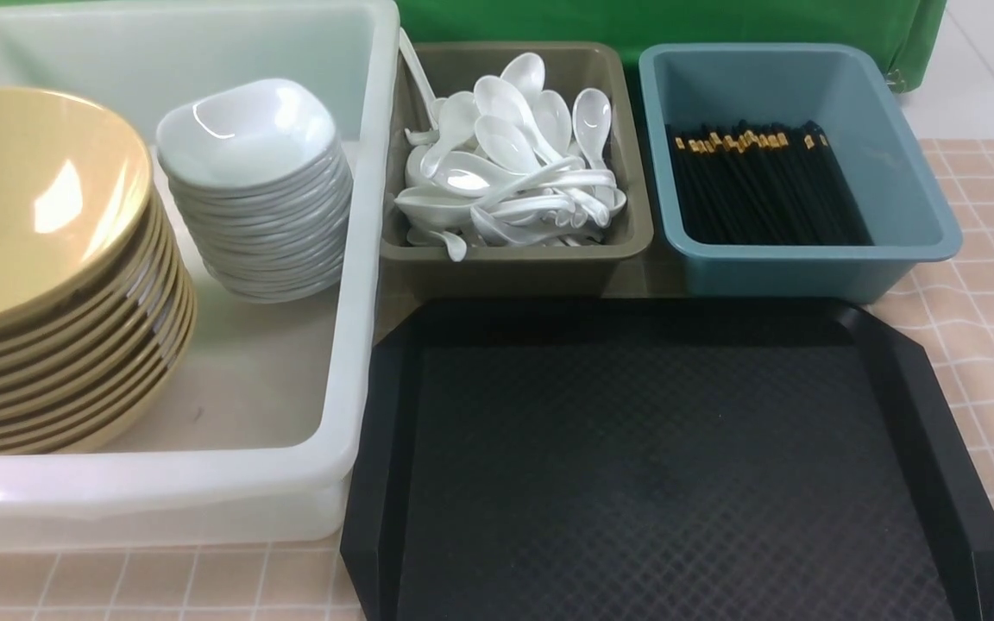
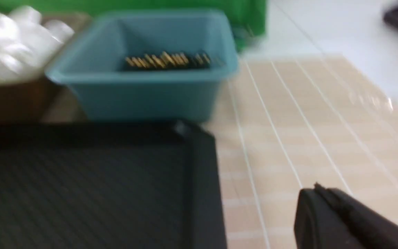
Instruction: On brown table put chopsticks spoon bowls plates into blue grey white boxes.
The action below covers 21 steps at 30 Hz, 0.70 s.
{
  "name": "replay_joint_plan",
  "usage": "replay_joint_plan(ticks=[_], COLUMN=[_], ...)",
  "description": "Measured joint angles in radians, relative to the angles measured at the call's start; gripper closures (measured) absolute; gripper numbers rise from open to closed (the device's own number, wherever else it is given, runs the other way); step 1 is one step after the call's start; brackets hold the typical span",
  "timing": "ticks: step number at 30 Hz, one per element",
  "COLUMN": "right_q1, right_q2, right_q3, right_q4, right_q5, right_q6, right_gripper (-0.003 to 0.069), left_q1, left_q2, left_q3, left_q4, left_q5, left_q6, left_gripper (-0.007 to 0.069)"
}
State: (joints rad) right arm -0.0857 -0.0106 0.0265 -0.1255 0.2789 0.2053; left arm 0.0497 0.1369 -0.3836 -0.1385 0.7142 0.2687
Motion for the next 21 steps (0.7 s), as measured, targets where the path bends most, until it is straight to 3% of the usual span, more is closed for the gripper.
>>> replay_joint_plan(ticks=[21], right_q1=[-0.012], right_q2=[-0.001], right_q3=[0.0], right_q4=[0.001], right_q5=[0.037], right_q6=[-0.029], right_gripper=[0.062], left_q1=[0.0], left_q2=[-0.001], left_q3=[0.0], left_q4=[0.0], left_q5=[0.0], left_q6=[0.001], left_gripper=[0.0623])
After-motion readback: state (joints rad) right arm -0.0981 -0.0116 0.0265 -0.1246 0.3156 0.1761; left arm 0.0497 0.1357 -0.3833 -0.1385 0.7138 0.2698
